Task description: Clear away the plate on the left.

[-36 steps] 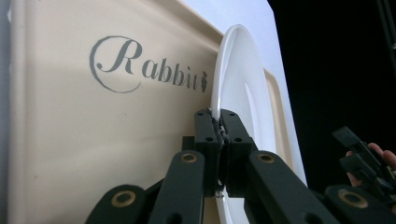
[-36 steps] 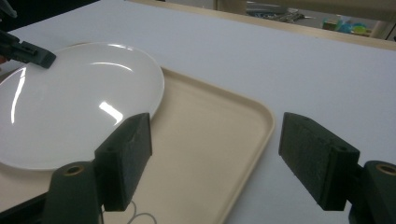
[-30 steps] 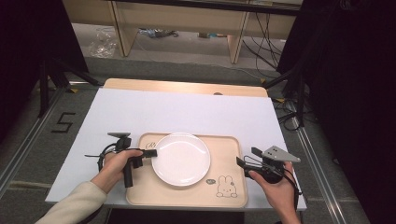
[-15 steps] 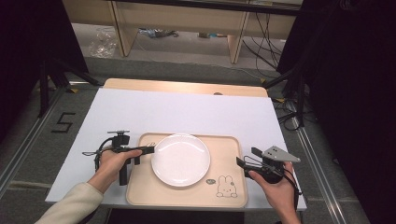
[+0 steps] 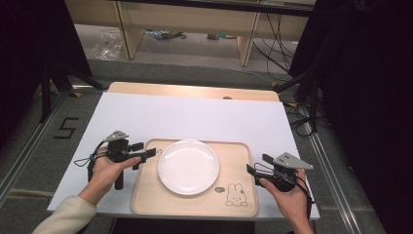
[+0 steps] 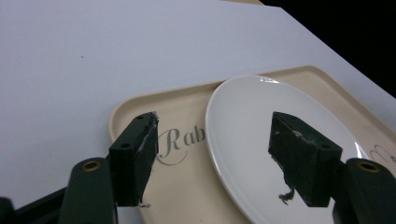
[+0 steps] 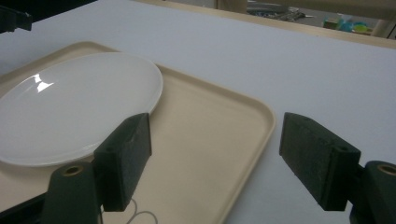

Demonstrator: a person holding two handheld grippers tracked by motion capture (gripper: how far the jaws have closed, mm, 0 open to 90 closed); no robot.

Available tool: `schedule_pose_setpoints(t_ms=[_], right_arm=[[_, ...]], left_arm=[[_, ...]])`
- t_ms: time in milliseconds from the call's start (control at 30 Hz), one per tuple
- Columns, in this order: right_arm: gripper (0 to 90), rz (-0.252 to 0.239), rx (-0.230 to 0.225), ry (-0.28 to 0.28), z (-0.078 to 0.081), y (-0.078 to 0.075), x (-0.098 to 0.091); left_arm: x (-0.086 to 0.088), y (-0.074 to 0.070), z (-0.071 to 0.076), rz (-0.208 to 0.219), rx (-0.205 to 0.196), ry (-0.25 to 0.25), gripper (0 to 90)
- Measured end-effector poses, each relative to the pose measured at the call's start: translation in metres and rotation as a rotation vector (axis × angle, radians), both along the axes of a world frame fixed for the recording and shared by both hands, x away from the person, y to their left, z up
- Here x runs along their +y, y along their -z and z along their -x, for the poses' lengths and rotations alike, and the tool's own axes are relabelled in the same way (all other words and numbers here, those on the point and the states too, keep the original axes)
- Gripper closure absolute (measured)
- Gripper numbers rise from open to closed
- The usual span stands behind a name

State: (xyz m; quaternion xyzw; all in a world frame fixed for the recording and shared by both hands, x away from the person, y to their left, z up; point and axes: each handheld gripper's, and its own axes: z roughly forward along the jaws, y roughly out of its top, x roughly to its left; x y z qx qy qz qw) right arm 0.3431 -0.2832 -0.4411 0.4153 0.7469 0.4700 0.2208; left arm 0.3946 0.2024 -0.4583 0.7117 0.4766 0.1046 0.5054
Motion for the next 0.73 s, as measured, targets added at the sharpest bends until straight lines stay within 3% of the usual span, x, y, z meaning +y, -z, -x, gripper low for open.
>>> schedule_pose_setpoints(t_ms=[33,167,233,267,300,333,400,433,467,600,733], right_arm=[[26.1,0.000,0.000,0.000,0.000,0.000,0.000],[26.1,0.003,-0.008,0.000,-0.001,0.001,0.000],[26.0,0.005,-0.002,0.002,0.000,0.000,0.000],[26.0,0.005,-0.002,0.002,0.000,0.000,0.000],[26.0,0.005,-0.002,0.003,0.000,0.000,0.000],[26.0,0.005,-0.002,0.003,0.000,0.000,0.000],[25.9,0.007,0.000,0.000,0.001,0.000,0.000],[25.8,0.004,0.024,0.014,0.003,-0.001,0.000],[25.8,0.051,-0.009,0.010,0.001,-0.002,-0.003],[25.7,0.048,-0.006,0.009,0.001,-0.001,-0.004],[25.6,0.055,-0.015,0.011,0.000,-0.001,-0.004]], left_arm=[[0.004,0.000,0.002,-0.018,-0.011,0.000,32.5],[0.016,-0.001,0.008,-0.023,-0.030,-0.026,32.4],[0.026,-0.004,0.017,-0.036,-0.088,-0.029,32.4],[0.026,-0.004,0.017,-0.036,-0.088,-0.029,32.0],[0.032,-0.006,0.022,-0.034,-0.132,-0.023,31.5],[0.032,-0.006,0.022,-0.034,-0.132,-0.023,31.0],[0.038,-0.008,0.032,-0.028,-0.175,-0.029,29.4],[0.039,-0.008,0.036,-0.024,-0.187,-0.027,27.0],[0.040,-0.009,0.039,-0.021,-0.194,-0.023,25.4],[0.042,-0.011,0.046,-0.008,-0.232,-0.010,22.4],[0.042,-0.011,0.047,-0.016,-0.235,-0.010,21.1]])
